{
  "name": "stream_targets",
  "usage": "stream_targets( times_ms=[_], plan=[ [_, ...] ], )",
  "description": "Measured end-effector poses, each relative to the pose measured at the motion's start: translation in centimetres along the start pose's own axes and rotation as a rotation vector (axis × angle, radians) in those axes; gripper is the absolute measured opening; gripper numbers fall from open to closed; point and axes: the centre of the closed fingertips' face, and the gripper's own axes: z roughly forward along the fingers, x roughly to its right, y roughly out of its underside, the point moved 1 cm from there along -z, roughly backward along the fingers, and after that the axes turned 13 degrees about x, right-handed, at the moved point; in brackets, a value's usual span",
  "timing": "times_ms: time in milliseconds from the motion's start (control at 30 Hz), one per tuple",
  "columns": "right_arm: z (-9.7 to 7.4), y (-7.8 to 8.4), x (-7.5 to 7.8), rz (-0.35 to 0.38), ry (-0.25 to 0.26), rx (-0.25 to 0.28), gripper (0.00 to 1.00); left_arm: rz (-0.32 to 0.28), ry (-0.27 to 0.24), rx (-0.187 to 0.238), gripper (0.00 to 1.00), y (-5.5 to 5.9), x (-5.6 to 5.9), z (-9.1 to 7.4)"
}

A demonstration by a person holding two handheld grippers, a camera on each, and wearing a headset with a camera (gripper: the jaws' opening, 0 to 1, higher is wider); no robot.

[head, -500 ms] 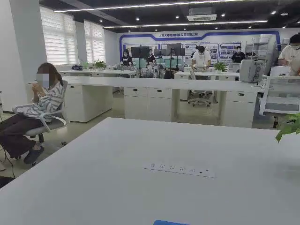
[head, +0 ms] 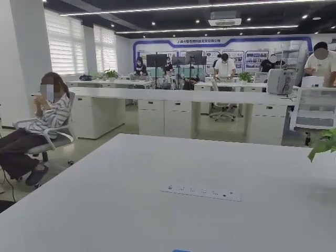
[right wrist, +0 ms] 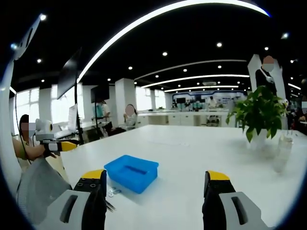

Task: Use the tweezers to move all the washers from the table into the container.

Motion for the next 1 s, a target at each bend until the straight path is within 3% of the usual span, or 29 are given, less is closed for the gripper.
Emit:
stream_targets(
  times_ms=[333,1000],
  plan=[
    [0.09,0.36,-0.59,-0.021,-0.020,-0.027,0.82,-0.002,0.000,-0.004,0.92,0.07,0.02,0.01],
    [-0.12,0.64,-0.35,-0.032,-0.025,-0.040,0.80,-0.006,-0.001,0.002,0.93,-0.01,0.09,-0.04]
  ],
)
